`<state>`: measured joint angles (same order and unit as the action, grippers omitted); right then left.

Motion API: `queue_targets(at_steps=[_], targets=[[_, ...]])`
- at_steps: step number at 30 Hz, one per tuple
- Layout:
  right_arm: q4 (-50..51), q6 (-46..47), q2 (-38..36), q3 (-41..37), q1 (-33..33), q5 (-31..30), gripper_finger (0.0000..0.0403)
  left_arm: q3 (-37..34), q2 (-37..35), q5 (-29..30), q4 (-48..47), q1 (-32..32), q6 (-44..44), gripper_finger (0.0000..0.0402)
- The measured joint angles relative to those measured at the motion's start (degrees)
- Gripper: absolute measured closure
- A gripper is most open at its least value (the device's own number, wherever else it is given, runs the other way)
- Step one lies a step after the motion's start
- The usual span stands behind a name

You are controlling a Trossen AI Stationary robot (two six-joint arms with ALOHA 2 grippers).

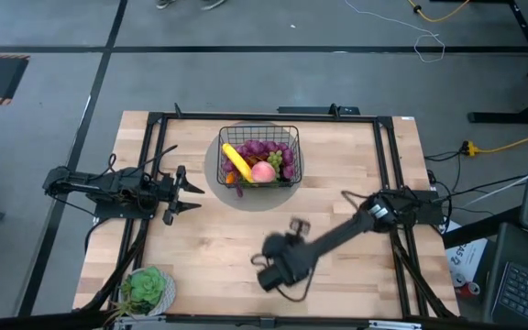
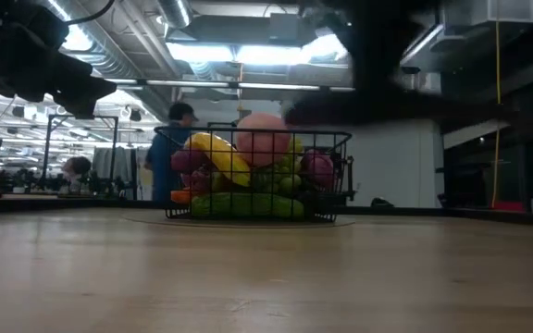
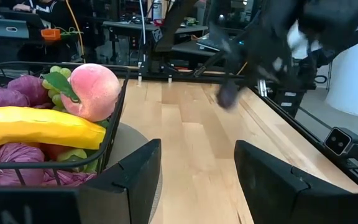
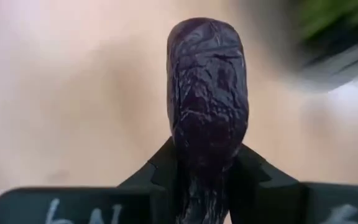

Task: Build produce basket
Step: Put the purple eggplant into the wire basket

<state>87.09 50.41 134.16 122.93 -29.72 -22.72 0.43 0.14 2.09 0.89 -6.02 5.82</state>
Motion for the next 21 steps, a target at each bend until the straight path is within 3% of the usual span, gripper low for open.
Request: queue_targets(at_steps=[4, 11, 14, 21], targets=[[2.2, -17.7, -2.1, 7.5, 4.1, -10.8, 0.0326, 0.0, 0.0, 0.1, 0.0, 0.0, 0.0, 0.0202], [1.1, -35.3, -12.0, 9.4, 19.9, -16.5, 0.0326, 0.0, 0.0, 0.2, 0.0, 0.0, 0.0, 0.0202], [-0.6, -42.8, -14.9, 9.4, 26.6, -12.7, 0.0326, 0.0, 0.0, 0.2, 0.0, 0.0, 0.0, 0.0202], [-14.8, -57.4, -15.3, 6.0, 39.8, 5.6, 0.0326, 0.0, 0.0, 0.2, 0.0, 0.0, 0.0, 0.0202]])
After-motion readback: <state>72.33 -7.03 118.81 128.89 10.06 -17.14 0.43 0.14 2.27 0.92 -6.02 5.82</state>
